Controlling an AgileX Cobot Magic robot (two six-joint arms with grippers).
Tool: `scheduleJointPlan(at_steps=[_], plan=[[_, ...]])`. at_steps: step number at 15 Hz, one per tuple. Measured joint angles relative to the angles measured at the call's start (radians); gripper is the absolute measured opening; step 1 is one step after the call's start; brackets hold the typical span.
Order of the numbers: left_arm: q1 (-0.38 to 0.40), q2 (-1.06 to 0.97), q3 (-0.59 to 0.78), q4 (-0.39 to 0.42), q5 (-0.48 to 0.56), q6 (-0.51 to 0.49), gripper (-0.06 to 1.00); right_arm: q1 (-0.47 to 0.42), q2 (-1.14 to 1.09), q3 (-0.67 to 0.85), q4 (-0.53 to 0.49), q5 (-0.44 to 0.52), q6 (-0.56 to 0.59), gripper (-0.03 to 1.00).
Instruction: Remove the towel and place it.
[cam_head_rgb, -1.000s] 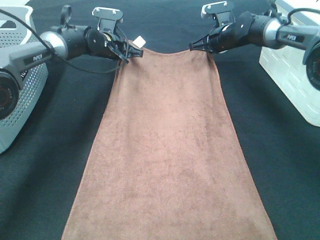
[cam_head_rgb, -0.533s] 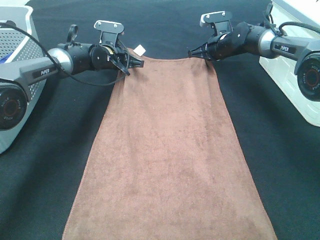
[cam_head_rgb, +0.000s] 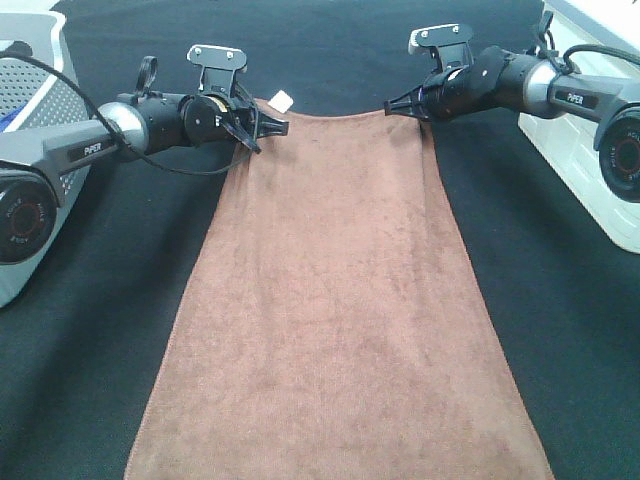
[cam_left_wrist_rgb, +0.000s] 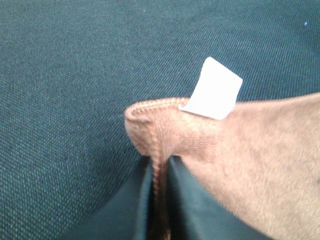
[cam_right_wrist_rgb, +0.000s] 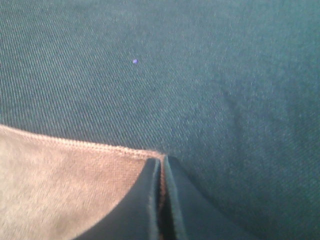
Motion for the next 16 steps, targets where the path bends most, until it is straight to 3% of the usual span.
scheduleJointPlan(at_steps=[3,5,6,8,10,12,16], plan=[[0.000,0.000,0.000,-0.006,-0.014,0.000,0.29,-0.002,0.000,0.000,0.001,-0.008,0.000,0.00],[0.000,0.000,0.000,-0.006,-0.014,0.000,0.34,-0.007,0.000,0.000,0.001,-0.009,0.000,0.06],[0.000,0.000,0.000,-0.006,-0.014,0.000,0.35,-0.007,0.000,0.000,0.002,-0.016,0.000,0.14],[0.000,0.000,0.000,-0.006,-0.011,0.000,0.37,-0.009,0.002,0.000,0.002,-0.034,0.000,0.39],[0.000,0.000,0.000,-0.006,-0.010,0.000,0.49,-0.012,0.016,0.000,0.004,-0.035,0.000,0.55],[0.002,0.000,0.000,-0.006,0.008,0.000,0.59,-0.012,0.025,0.000,0.005,-0.030,0.000,0.58],[0.032,0.008,0.000,-0.006,0.025,-0.016,0.61,-0.012,0.025,0.000,-0.002,0.012,0.000,0.59]])
